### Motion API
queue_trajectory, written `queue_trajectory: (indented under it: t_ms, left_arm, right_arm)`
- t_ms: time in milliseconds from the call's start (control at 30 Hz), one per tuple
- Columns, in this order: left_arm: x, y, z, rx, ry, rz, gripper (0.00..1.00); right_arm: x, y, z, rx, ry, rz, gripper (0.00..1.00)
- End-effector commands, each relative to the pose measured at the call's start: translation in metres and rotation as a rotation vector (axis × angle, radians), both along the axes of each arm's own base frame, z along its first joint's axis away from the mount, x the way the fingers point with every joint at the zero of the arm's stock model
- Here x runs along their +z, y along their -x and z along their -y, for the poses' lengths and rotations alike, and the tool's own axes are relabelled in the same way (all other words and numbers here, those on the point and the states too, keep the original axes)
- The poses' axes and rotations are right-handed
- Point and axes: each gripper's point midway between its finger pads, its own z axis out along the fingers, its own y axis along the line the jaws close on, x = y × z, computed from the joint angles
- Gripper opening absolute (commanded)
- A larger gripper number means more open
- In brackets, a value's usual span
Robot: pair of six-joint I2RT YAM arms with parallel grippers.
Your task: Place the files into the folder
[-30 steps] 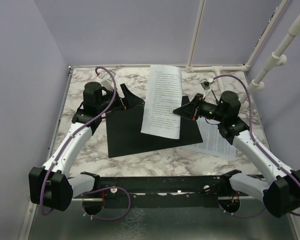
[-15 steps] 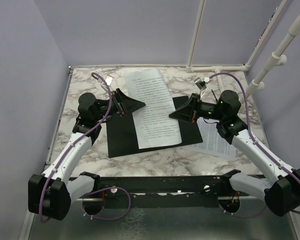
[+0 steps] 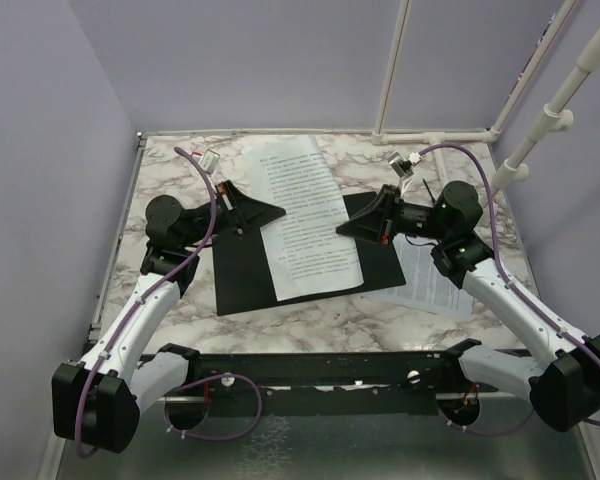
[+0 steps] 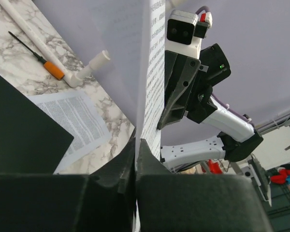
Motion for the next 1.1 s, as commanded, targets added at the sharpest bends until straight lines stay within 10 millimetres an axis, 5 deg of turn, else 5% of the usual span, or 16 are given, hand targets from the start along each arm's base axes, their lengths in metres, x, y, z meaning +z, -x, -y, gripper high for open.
queue_trajectory:
  t_ms: [0,133,633,867,1067]
  left_arm:
    - [0.002,0.011,-0.001,-0.028,0.007,0.023,0.00]
    - [0.010,0.014,-0.002,-0.028,0.011,0.049,0.00]
    - [0.073,0.050,0.000,-0.120,0.039,0.263,0.00]
    - [0.096,0.077,0.010,-0.212,0.041,0.367,0.00]
    - [0.111,0.093,0.016,-0.272,0.048,0.421,0.00]
  right_arm:
    - [0.017,0.001,-0.003,0.005,-0.044,0.038,0.16]
    - [0.017,0.003,-0.002,0.000,-0.045,0.049,0.20]
    - [0.013,0.010,0.009,-0.077,-0.056,0.096,0.88]
    - [0.015,0.011,0.016,-0.130,-0.111,0.082,1.00]
    - [0.024,0.025,0.013,-0.050,-0.204,0.087,1.00]
